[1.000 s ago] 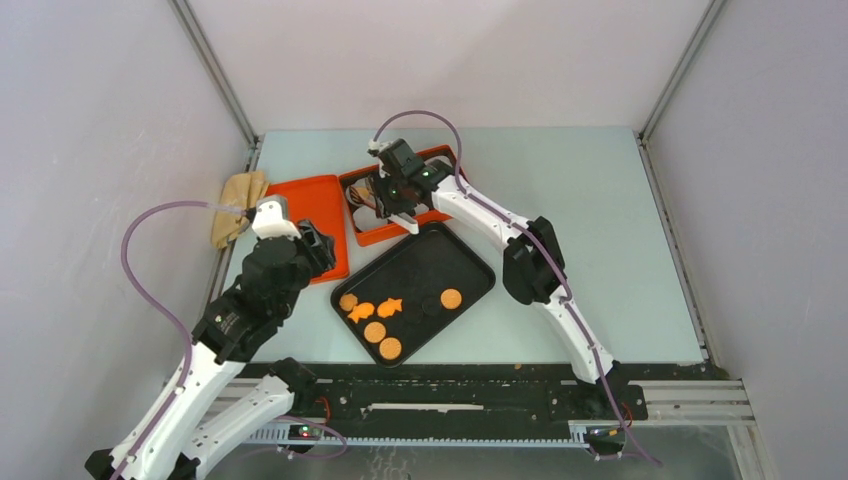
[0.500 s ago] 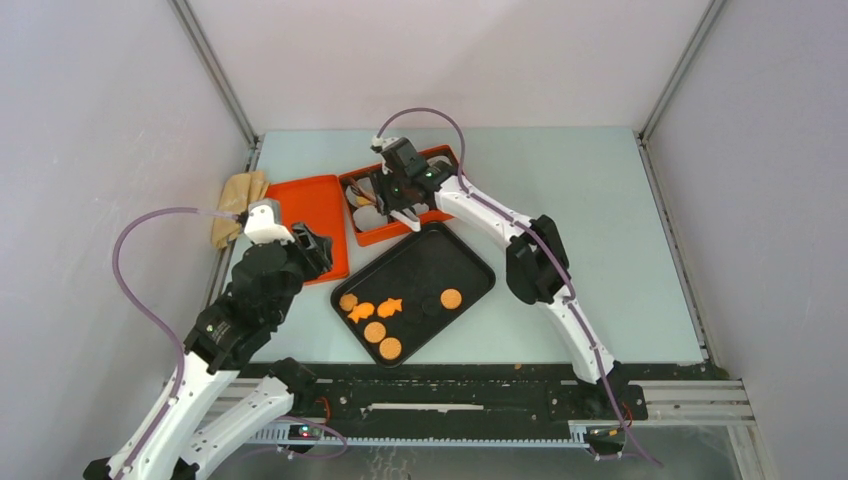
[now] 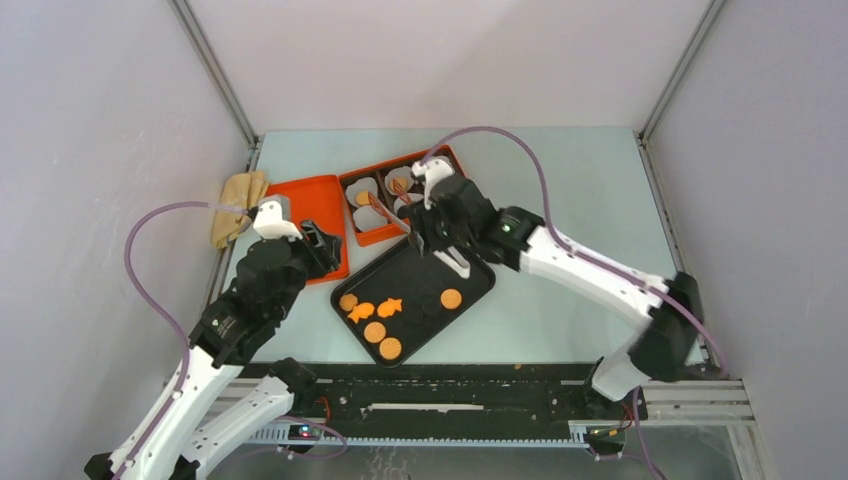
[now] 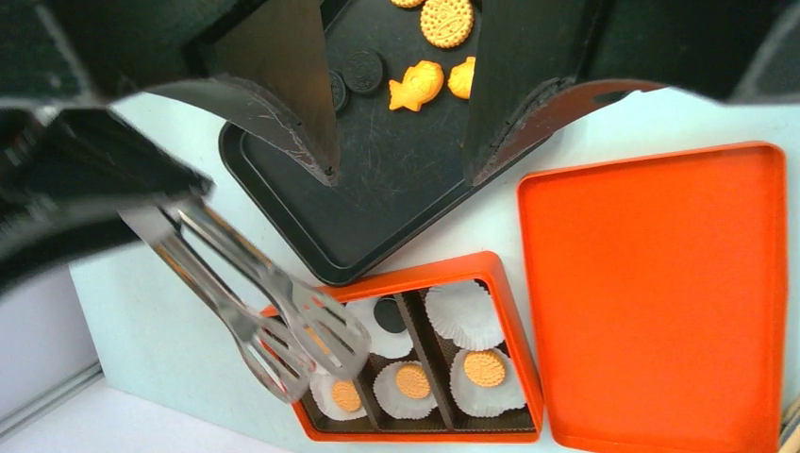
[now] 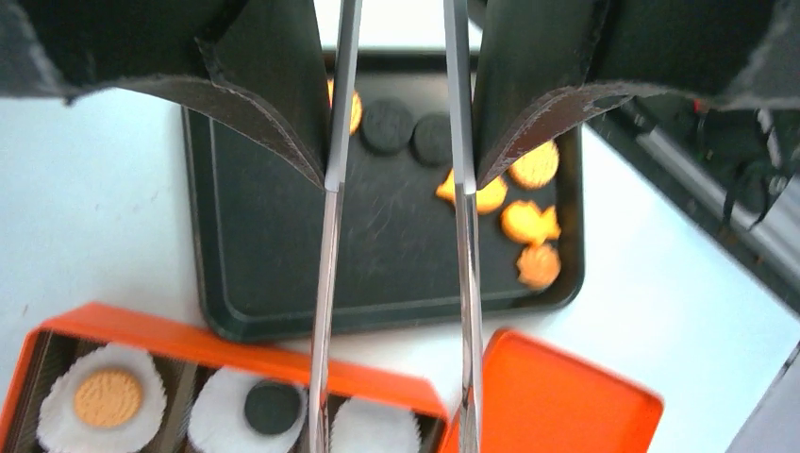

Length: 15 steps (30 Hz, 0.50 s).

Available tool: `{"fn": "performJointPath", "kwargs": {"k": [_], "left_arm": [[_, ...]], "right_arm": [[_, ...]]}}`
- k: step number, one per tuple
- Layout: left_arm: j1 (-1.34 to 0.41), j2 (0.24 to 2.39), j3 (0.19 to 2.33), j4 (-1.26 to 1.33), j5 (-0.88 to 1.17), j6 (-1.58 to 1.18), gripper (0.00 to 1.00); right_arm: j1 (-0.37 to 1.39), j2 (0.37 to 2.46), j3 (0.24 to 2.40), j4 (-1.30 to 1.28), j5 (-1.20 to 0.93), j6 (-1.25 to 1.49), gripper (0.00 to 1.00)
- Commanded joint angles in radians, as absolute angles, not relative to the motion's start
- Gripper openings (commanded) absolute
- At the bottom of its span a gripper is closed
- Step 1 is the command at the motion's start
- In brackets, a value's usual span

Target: Pack the cookies

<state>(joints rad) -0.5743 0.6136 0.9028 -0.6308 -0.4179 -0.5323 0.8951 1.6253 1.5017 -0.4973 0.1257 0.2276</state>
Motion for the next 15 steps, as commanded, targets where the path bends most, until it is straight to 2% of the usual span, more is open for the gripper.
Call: {"fn": "performJointPath", "kwargs": {"k": [1,8,15], "left_arm": [[-0.568,0.628,0.88,-0.568,-0.37,-0.539,0.56],[-0.569,0.649,0.872,-0.54,-0.314,-0.558,0.56],[-0.569,0.642,0.876,-0.535,-0.294,-0.564,0.56]], "right_arm": [[0.952,1.482,1.33,-0.531,0.228,0.29,0.59],[1.049,1.325,1.1,-0.647,0.293,0.422,0.6],[1.085,1.22,0.999,-0.76,0.314,0.515,0.6]]}}
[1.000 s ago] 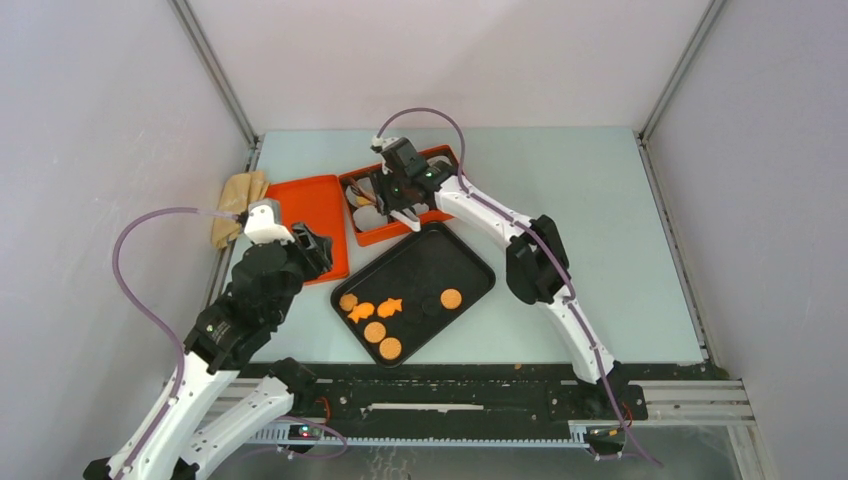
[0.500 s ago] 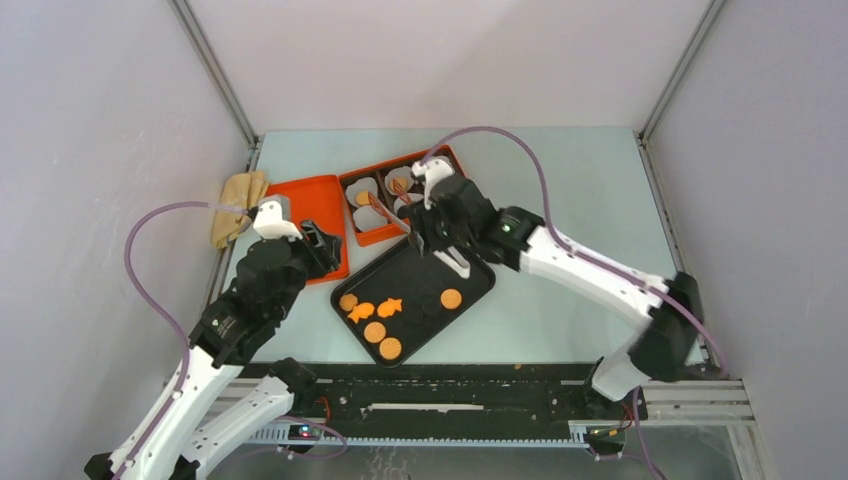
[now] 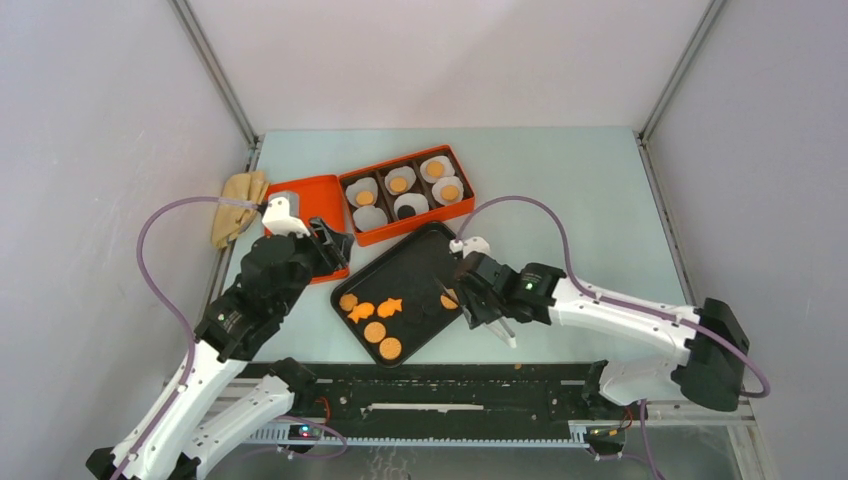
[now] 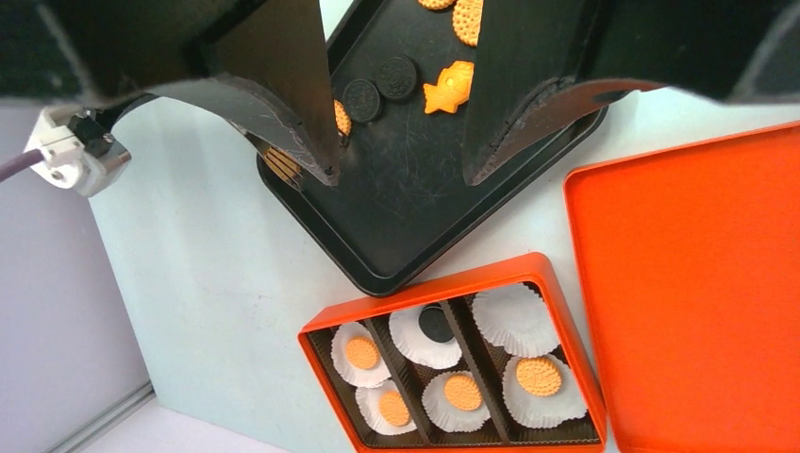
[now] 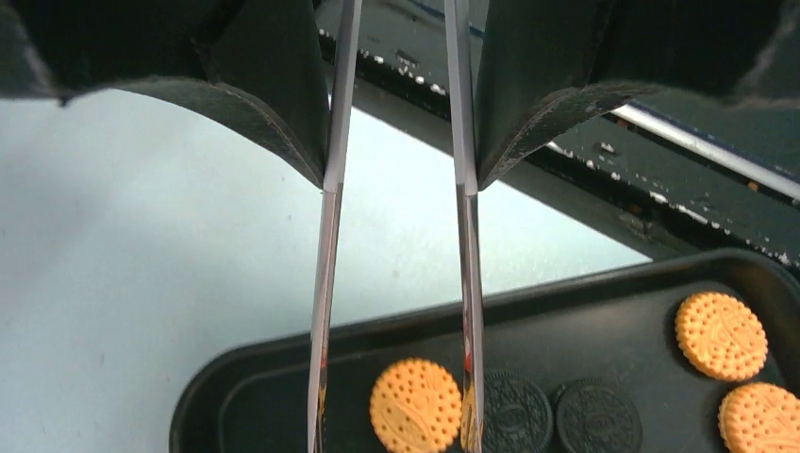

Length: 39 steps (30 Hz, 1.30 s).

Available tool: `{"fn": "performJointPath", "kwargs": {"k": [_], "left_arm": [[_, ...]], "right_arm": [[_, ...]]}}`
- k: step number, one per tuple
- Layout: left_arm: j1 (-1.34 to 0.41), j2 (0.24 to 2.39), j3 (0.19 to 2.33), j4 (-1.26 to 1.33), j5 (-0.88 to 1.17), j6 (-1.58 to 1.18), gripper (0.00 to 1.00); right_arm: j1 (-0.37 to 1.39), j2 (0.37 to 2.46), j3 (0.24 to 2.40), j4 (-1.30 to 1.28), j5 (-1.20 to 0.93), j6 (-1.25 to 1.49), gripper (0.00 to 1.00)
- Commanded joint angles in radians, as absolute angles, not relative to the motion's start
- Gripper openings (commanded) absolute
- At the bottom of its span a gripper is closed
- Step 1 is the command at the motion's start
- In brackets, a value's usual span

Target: Pack the cookies

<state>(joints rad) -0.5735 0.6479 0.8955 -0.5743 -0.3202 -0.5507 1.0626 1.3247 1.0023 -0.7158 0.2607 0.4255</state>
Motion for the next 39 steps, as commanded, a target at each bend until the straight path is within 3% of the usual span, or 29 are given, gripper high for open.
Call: {"fn": "performJointPath", "kwargs": {"k": [1,9,30,35,39], "left_arm": [[-0.569,0.64,0.876,-0.535,-0.292,-0.566,0.56],[-0.569,0.631,0.861,-0.526,-0.279,-0.58,0.56],[-0.569,0.609,0.82,-0.517,-0.27,-0.593,0.56],[-0.568,0.594,0.803,-0.516,-0.27,-0.602,0.56],[-0.569,0.594,0.804,-0.514,-0.27,-0.601,0.56]], "right_arm": [[1.089,1.211,0.992,-0.779,0.312,0.52,0.6],[1.101,1.191,0.962,-0.806,0.213,0.558,0.61],[1.124,1.385,1.025,-0.828,0.222,0.553,0.61],[1.11,1.415,1.081,-0.849,0.218,0.531,0.56],[1.078,1.421,1.14,-0.832,0.202,0.497,0.41]]}}
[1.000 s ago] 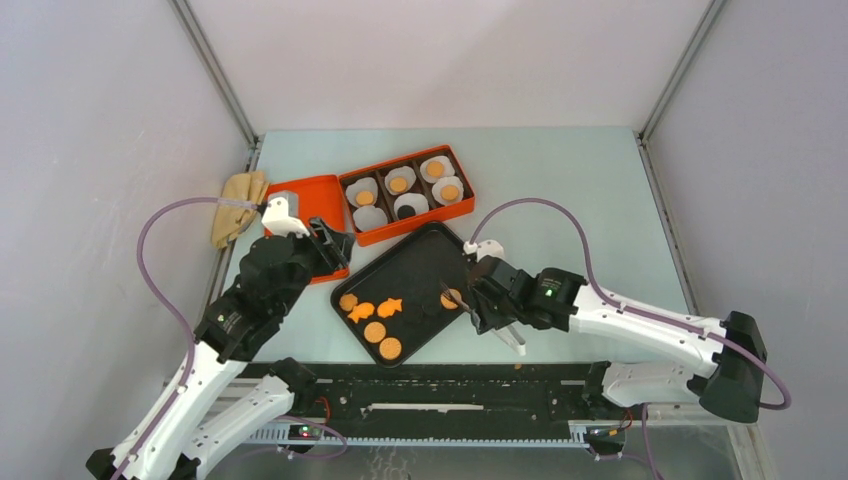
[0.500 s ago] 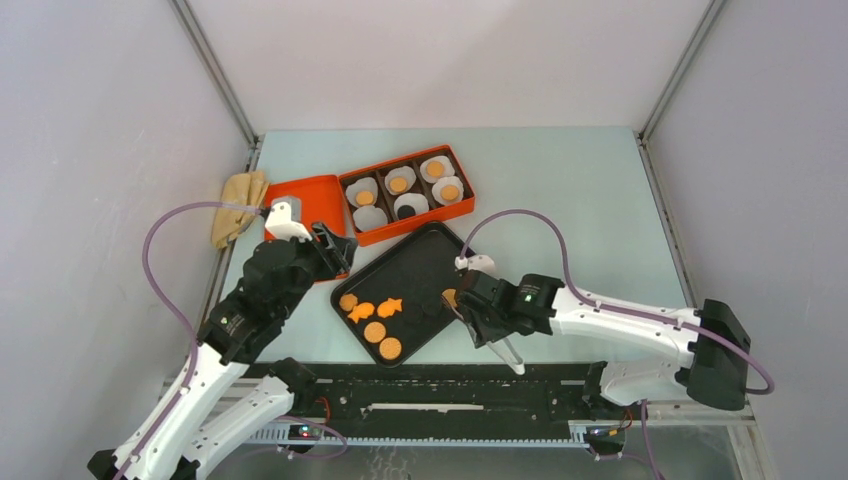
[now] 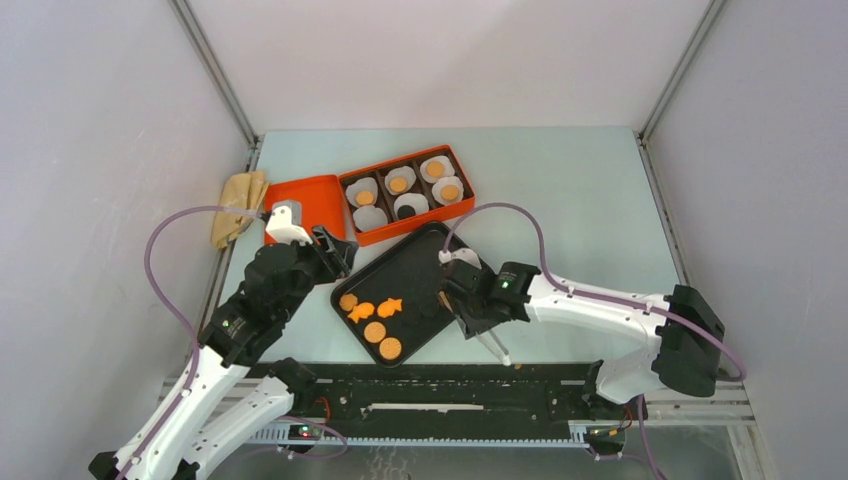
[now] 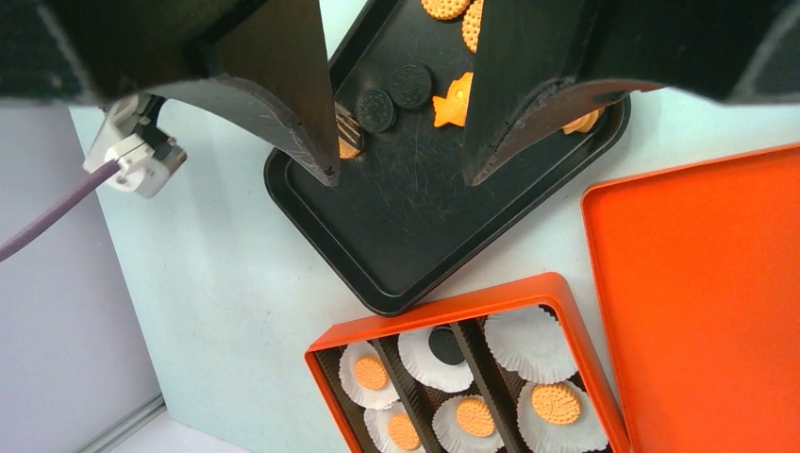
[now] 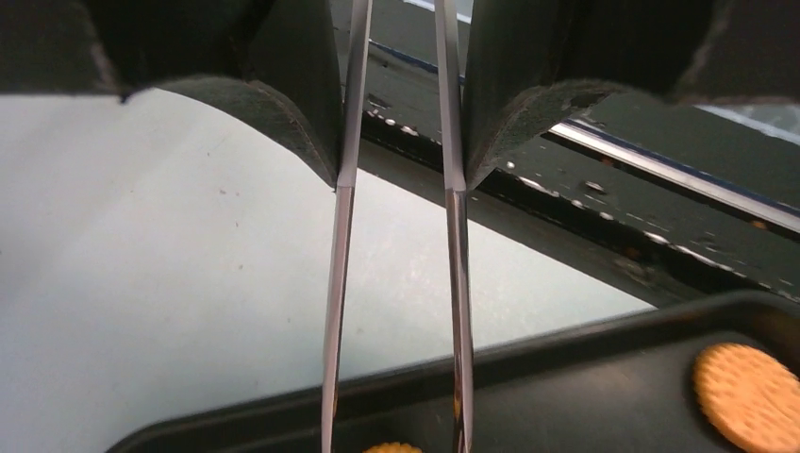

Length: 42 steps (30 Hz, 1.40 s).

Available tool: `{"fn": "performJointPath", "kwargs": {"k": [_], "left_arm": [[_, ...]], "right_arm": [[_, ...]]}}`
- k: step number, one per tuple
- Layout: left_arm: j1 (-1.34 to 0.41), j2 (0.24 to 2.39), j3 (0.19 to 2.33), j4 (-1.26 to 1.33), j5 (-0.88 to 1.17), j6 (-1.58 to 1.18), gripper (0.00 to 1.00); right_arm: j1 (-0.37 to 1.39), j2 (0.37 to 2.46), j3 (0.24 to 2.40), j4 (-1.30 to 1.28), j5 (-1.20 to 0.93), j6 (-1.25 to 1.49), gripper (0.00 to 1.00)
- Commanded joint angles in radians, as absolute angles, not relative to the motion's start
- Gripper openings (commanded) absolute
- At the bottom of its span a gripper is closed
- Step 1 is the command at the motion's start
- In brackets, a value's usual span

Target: Pack the cookies

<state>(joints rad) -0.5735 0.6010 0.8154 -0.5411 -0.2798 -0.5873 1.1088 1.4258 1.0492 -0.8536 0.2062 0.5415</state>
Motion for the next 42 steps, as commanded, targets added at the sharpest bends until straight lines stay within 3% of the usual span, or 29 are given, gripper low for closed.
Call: {"fn": "performJointPath", "kwargs": {"k": [1,6,12,26,42], "left_arm": [[-0.568,0.596,0.806,-0.514,-0.27,-0.599,0.56],[-0.569,0.608,0.828,-0.515,-0.286,-0.592,0.56],[-0.567,0.641,0.868,-0.544,-0.372,-0.598,0.56],[-0.55,0.633,0.9,-0.619,-0.463,-0.555,0.56],[-0.535,0.654,0.887,-0.614,-0.447,-0.552,0.56]], "right_arm": [[1.069,1.424,1.159,-0.829,0.198,0.489,0.38],[1.034,1.435,1.249,-0.798,0.202,0.433,0.3],[0.962,1.527,1.415,-0.697,0.168,0.349,0.3],[0.886,2.166,2.147,-0.736,0.072,0.188,0.29],[0.846,2.225,2.124,-0.701,0.053,0.19,0.3]]}}
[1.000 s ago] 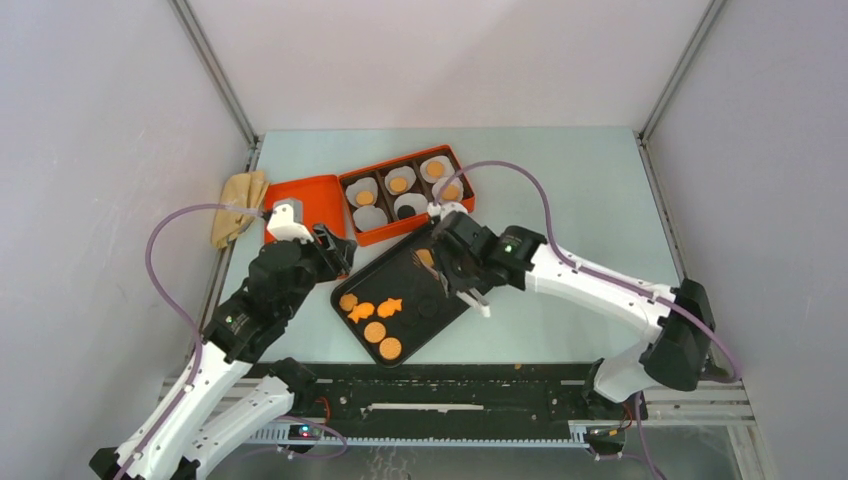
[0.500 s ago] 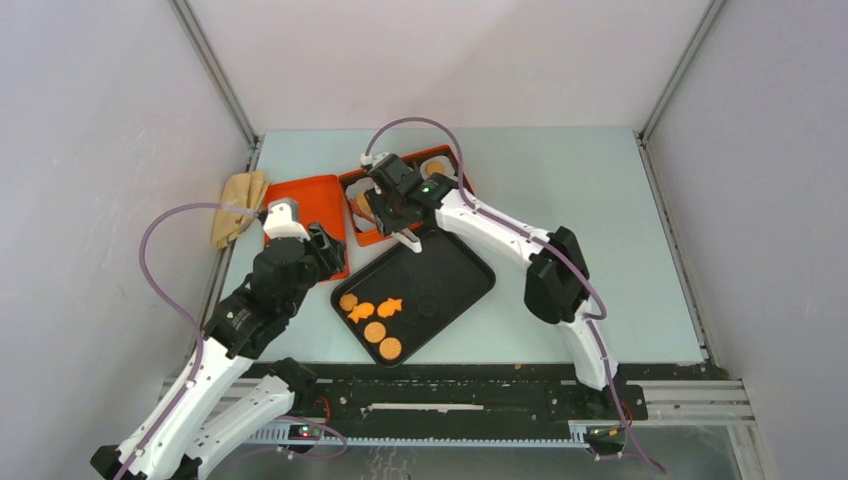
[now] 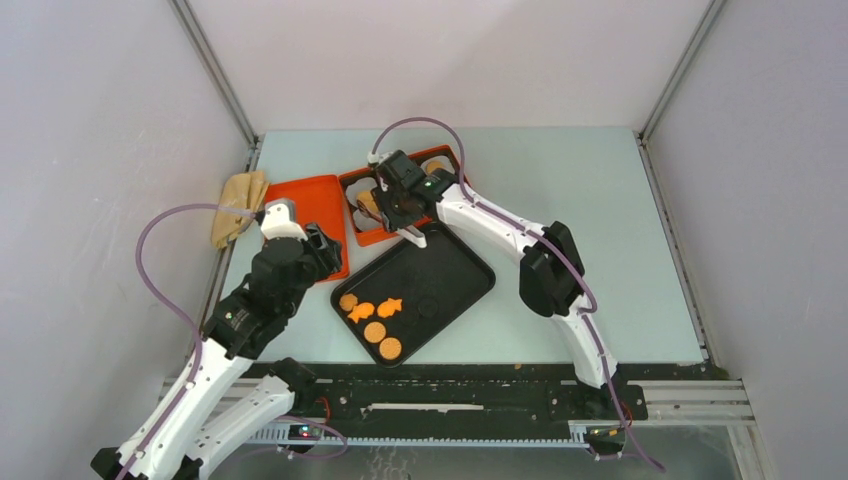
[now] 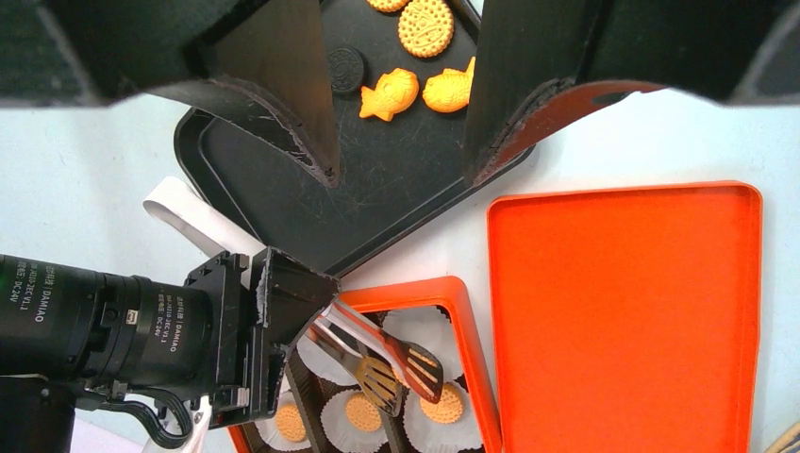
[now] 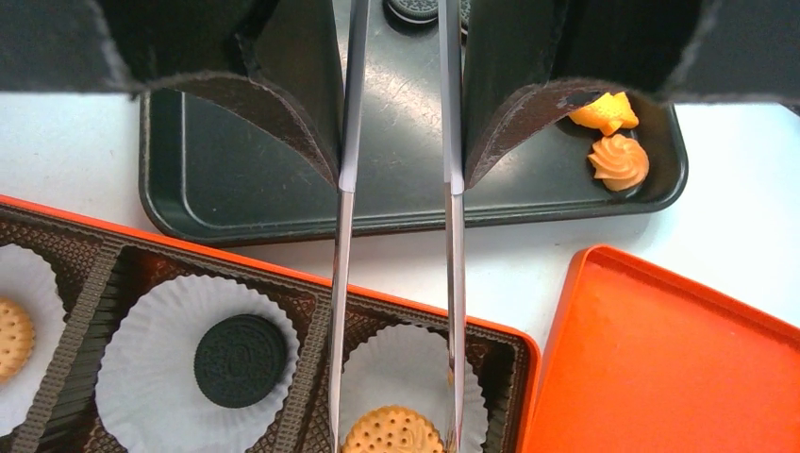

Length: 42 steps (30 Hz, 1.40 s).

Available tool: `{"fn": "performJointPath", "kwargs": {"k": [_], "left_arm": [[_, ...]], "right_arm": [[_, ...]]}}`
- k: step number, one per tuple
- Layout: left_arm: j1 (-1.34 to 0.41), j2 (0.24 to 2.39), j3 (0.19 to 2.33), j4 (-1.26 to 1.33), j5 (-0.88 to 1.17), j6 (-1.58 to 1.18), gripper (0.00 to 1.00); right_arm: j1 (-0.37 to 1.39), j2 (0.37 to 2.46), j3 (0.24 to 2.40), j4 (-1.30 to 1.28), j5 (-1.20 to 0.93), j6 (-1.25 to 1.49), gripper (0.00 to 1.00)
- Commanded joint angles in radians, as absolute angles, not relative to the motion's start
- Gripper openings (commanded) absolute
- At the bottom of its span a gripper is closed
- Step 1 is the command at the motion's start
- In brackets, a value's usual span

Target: Pack the cookies

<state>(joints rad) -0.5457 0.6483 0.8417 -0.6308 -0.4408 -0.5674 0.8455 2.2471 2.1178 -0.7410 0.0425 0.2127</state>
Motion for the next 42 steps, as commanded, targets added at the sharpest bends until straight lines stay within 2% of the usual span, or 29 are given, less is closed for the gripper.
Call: {"fn": "performJointPath", "kwargs": {"k": [1,7,10,13,22,27,30,32,37,42], "left_arm": [[-0.535,0.655,0.887,-0.614,-0.445,-0.553,0.56],[-0.534,0.653,0.885,-0.614,-0.443,-0.554,0.56],[-0.534,0.656,0.885,-0.61,-0.43,-0.554,0.56],[-0.534,0.657,0.884,-0.598,-0.399,-0.553,0.57],[-0.534,0.626,0.877,-0.591,-0.376,-0.552,0.61],[-0.534,0.617,0.883,-0.589,-0.38,-0.551,0.61],[-0.534,0.619,0.89,-0.586,-0.389,-0.545,0.61],[-0.534,0.631,0.897,-0.583,-0.396,-0.545,0.6],[-0.534,0.688,0.916,-0.567,-0.379,-0.544,0.54],[-0.534,0.753,0.929,-0.532,-0.341,-0.542,0.47]], "right_arm": [[0.845,2.227,2.125,-0.702,0.055,0.188,0.3],[0.849,2.226,2.104,-0.712,0.035,0.19,0.32],[0.855,2.225,2.093,-0.709,0.051,0.194,0.47],[0.853,2.223,2.091,-0.706,0.061,0.198,0.54],[0.848,2.197,2.108,-0.696,0.049,0.208,0.55],[0.853,2.078,2.043,-0.673,0.084,0.217,0.5],[0.853,1.974,1.976,-0.645,0.109,0.218,0.38],[0.849,1.916,1.953,-0.648,0.141,0.217,0.34],[0.816,1.788,1.859,-0.677,0.264,0.212,0.26],[0.69,1.625,1.613,-0.646,0.336,0.248,0.23]]}}
